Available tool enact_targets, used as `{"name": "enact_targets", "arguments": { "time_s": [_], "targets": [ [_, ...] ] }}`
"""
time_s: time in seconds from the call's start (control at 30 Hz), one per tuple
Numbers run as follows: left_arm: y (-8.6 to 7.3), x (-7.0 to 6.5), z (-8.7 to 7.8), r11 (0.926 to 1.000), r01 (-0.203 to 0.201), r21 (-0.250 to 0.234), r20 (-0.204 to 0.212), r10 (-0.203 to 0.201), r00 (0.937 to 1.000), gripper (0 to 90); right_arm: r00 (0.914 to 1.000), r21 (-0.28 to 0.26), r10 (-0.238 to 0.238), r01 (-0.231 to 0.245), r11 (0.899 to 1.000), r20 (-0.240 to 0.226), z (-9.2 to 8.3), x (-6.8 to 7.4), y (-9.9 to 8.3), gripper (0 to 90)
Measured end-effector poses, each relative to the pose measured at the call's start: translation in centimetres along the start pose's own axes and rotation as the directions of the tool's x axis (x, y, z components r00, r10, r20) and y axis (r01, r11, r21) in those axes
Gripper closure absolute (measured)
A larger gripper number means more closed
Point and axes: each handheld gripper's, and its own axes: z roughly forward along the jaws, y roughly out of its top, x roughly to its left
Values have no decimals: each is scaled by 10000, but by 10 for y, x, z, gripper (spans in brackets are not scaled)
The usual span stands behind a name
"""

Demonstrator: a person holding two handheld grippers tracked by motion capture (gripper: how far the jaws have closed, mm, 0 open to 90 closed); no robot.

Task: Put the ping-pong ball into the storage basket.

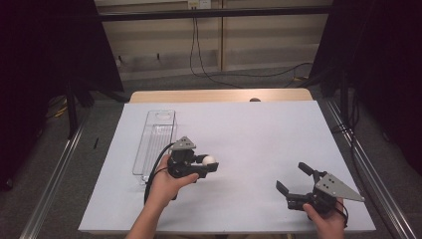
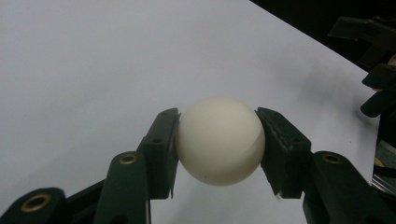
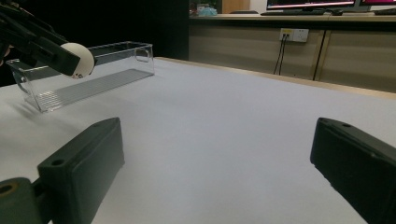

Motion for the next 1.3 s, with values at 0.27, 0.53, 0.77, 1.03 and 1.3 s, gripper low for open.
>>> {"name": "enact_targets", "arguments": {
  "time_s": [0.27, 0.53, 0.77, 1.03, 1.3],
  "targets": [
    [0, 3, -3, 10000, 46, -41, -26, -46, 10000, 512, 10000, 17, -45, 45, 10000, 15, 0, 0, 0, 26],
    [0, 5, -6, 9999, 111, -126, -44, -112, 9999, 511, 10000, 34, -60, 60, 10000, 12, 0, 0, 0, 27],
    [1, 6, -8, 9999, 119, -63, -140, -120, 9998, 512, 10000, 29, -53, 53, 10000, 7, 0, 0, 0, 26],
    [1, 10, -11, 9994, 246, -255, -172, -250, 9995, 511, 10000, 41, -44, 44, 10000, -5, 0, 0, 0, 27],
    [2, 12, -15, 9993, 222, -296, -301, -231, 9993, 512, 10000, 31, -46, 46, 10000, 6, 0, 0, 0, 26]
  ]
}}
